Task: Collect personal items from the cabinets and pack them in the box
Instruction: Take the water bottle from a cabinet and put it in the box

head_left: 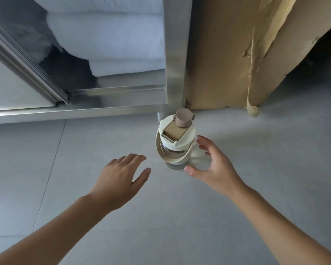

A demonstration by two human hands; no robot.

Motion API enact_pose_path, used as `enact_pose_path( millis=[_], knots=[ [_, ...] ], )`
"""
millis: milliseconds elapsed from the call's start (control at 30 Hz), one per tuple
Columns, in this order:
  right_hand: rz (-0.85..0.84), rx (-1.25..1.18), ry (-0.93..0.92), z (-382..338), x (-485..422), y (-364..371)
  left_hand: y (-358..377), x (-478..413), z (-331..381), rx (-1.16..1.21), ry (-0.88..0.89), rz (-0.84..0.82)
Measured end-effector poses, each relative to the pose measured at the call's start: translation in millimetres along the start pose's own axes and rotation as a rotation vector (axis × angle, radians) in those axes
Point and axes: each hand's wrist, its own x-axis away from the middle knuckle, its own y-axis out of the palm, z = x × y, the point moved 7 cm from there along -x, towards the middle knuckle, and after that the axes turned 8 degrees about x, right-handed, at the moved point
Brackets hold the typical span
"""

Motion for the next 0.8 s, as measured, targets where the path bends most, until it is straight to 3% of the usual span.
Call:
enact_pose_path(
  millis=[433,800],
  knots=[
    [-0.085,-0.047,0.006,24.9,-38.8,37.4,36.0,-4.1,-8.1,0.046,-0.071,-0.004],
    [0.047,-0.088,0.024,21.5,-41.4,53.4,28.6,4.9,0.3,-0.024,0.02,-0.025]
  ],
)
